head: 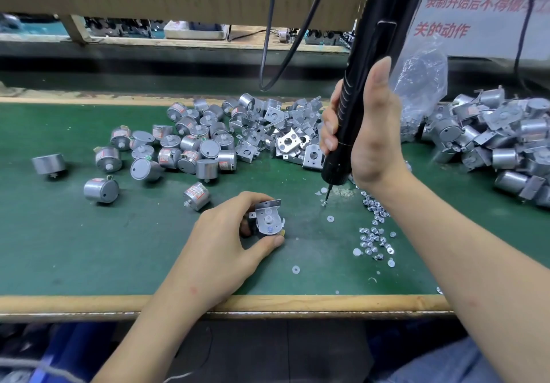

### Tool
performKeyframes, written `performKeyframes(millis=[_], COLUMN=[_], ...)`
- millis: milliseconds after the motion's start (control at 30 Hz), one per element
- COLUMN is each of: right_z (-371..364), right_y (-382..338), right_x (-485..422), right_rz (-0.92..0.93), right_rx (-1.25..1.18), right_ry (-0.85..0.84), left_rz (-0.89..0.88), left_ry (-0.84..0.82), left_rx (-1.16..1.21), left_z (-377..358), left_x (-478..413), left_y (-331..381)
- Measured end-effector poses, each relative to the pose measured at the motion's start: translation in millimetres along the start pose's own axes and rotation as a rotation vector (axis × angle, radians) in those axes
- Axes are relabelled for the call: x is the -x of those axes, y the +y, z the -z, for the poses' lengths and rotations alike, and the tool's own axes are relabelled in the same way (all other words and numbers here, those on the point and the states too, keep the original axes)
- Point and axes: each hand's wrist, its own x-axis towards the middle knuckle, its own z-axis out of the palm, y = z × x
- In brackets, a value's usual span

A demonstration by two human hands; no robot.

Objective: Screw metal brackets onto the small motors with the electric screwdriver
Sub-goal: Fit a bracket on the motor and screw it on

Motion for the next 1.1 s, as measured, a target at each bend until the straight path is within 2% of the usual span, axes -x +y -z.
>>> performKeyframes(millis=[567,867,1100], right_z=[-6,-15,-42], right_y=[3,-5,-23], right_x=[7,9,12], right_rz=[-0.027,-0.024,0.032], right_rx=[0.017,0.016,-0.075], right_ry=[-0.025,-0.025,-0.100], left_rz=[-0.012,-0.026,-0.017], left_ry=[0.011,-0.038,-0.043], left_rx=[0.009,0.046,0.087], left_z=[-1,0,-2], left_x=[0,0,-1], left_y=[-2,-5,-5])
